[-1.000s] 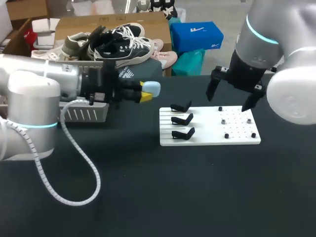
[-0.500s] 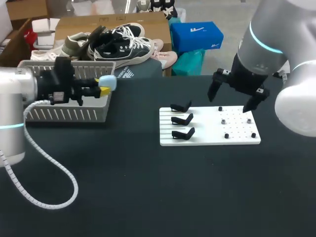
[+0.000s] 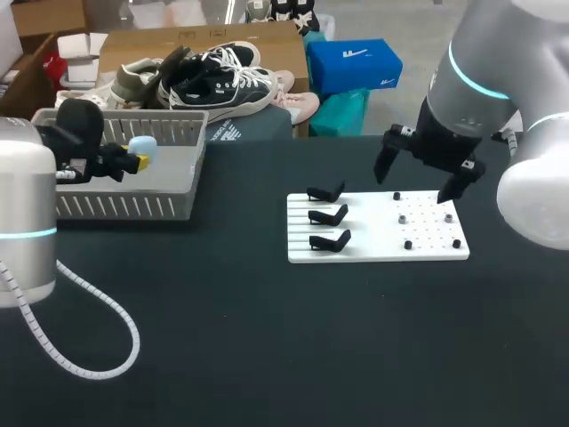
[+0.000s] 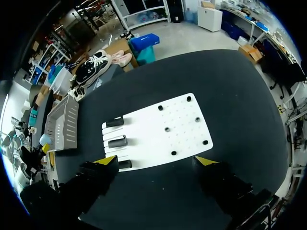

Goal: Pick up each earbud case from the left stands, insert the matching earbuds, close the lid, and place the case in the box.

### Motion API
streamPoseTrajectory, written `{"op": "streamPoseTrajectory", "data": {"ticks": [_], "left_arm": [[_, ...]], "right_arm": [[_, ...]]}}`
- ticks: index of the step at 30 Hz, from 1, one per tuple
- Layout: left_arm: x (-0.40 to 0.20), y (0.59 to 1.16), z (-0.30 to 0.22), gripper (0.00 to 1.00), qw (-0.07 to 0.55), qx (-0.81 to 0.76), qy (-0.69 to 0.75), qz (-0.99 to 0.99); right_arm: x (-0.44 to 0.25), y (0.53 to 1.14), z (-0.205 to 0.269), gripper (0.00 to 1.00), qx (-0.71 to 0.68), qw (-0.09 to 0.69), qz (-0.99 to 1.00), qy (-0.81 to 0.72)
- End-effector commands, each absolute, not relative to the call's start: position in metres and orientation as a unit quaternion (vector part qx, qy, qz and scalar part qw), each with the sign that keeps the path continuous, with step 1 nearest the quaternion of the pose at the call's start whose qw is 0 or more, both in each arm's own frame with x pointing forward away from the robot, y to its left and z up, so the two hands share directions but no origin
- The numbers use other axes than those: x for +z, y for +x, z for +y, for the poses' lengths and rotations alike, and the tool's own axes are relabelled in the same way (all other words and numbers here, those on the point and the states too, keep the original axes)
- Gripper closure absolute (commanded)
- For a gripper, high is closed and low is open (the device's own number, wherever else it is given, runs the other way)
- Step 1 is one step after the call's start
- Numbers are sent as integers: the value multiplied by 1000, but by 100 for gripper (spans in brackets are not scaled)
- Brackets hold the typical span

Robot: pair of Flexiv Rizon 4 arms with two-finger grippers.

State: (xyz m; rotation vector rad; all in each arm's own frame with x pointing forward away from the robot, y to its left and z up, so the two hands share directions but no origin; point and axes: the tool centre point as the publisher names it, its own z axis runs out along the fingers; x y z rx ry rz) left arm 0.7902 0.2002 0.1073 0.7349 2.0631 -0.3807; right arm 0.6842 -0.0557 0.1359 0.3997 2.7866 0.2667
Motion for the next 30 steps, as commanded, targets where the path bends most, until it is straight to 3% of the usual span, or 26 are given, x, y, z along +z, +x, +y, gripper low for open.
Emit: {"op": "streamPoseTrajectory", "data": {"ticks": [1, 3, 5, 9, 11, 12, 30], "left_arm": [[97, 818, 192, 100, 445, -89, 260, 852], [96, 826, 193, 100, 441, -86, 258, 855], [97, 832, 192, 89, 444, -90, 258, 853], [102, 837, 189, 84, 446, -92, 268, 849], [104, 835, 187, 51, 447, -91, 269, 848], [105, 834, 185, 0, 451, -89, 270, 846], [151, 760, 121, 0, 501, -193, 338, 773]], "right_arm": [[135, 682, -56, 0, 93, 161, 972, 141], [135, 682, -56, 0, 93, 161, 972, 141], [135, 682, -56, 0, 93, 161, 972, 141], [135, 682, -56, 0, 93, 161, 972, 141], [135, 682, -56, 0, 93, 161, 972, 141], [135, 682, -56, 0, 93, 161, 972, 141], [135, 682, -56, 0, 93, 161, 972, 141]]}}
